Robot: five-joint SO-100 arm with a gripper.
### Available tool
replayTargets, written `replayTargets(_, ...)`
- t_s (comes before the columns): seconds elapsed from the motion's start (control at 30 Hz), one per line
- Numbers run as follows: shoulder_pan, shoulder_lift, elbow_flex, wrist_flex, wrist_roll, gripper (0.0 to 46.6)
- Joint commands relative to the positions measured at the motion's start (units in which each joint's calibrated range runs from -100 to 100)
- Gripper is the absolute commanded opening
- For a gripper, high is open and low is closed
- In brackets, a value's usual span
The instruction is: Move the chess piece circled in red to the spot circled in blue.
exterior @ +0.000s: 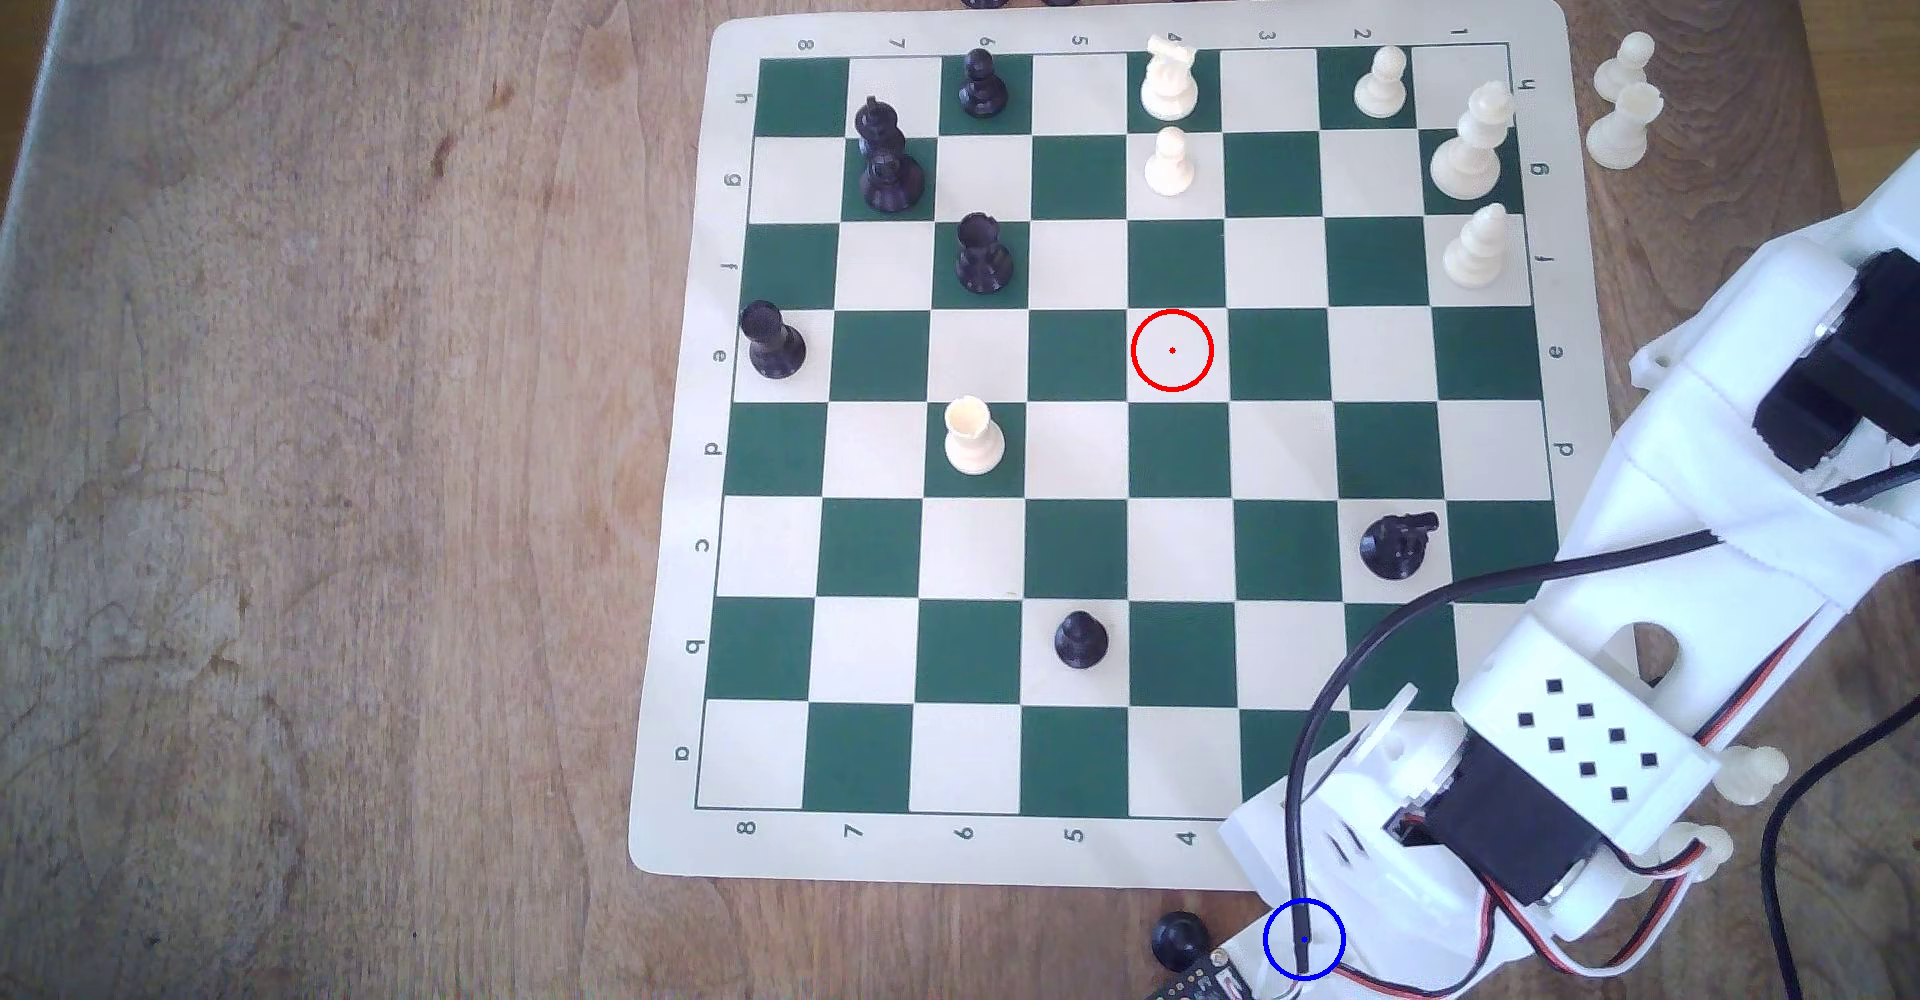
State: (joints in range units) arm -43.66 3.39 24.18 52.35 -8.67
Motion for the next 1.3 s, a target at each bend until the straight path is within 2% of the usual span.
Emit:
replayTargets(0.0, 0.8, -1.8, -5.3, 1.9, 0.0, 20.9)
replayTargets(0.17, 1.4, -5.3, -4.7, 4.2, -0.4, 24.0)
replayTargets(0.27, 1.9, -7.3, -3.7, 5.4, -0.4, 23.2)
replayTargets(0.33, 3.3, -7.8, -2.6, 6.3, -0.5, 20.3)
replayTargets(0.5, 6.4, -16.8, 7.6, 2.4, -0.3, 18.9)
replayTargets(0.67, 10.5, -27.9, 16.5, 1.1, 0.3, 20.6)
replayTargets(0.83, 12.3, -36.0, 23.2, 2.9, 0.9, 20.4)
replayTargets(0.87, 12.5, -37.5, 24.5, 3.2, 1.0, 19.7)
replayTargets(0.9, 13.4, -41.2, 27.9, 3.0, 1.3, 13.5)
replayTargets(1.0, 16.9, -45.6, 31.9, -0.3, 1.5, 10.7)
replayTargets(1.03, 20.8, -47.5, 34.3, -4.7, 1.5, 9.8)
replayTargets(1.13, 27.0, -51.5, 39.8, -13.9, 2.6, 8.1)
replayTargets(1.2, 32.0, -56.8, 46.1, -23.4, 2.9, 5.0)
replayTargets(1.27, 34.4, -61.2, 50.6, -29.2, 3.3, 2.3)
